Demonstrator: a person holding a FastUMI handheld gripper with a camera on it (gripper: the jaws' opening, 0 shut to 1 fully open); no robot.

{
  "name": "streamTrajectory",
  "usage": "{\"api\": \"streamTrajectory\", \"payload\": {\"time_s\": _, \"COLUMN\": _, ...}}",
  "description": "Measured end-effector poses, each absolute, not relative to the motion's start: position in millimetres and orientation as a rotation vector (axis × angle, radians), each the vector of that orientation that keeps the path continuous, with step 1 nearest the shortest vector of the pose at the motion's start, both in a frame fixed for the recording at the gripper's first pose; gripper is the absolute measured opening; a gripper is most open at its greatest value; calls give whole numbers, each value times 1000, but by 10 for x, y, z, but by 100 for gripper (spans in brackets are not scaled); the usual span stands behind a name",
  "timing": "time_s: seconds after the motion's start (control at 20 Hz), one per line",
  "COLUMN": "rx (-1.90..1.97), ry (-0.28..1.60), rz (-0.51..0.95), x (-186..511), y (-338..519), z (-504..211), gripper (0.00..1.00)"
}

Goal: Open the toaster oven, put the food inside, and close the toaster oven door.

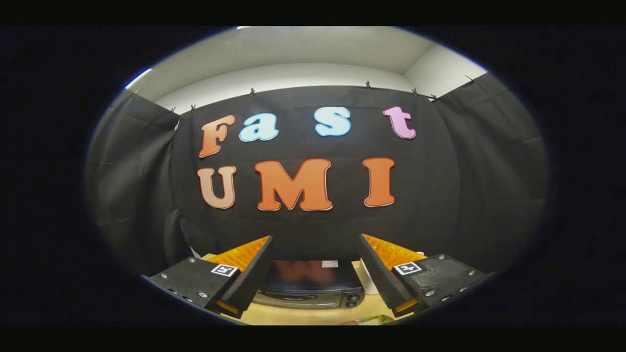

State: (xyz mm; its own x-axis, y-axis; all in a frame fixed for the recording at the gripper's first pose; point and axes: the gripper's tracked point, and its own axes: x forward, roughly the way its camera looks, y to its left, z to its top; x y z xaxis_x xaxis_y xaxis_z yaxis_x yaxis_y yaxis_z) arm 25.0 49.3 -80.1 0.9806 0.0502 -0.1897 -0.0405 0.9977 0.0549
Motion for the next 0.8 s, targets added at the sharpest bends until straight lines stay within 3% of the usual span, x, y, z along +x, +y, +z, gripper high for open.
{"api": "streamTrajectory", "payload": {"time_s": 0.8, "rx": 147, "ry": 655, "rz": 85, "x": 304, "y": 1185, "z": -2576, "gripper": 99}}
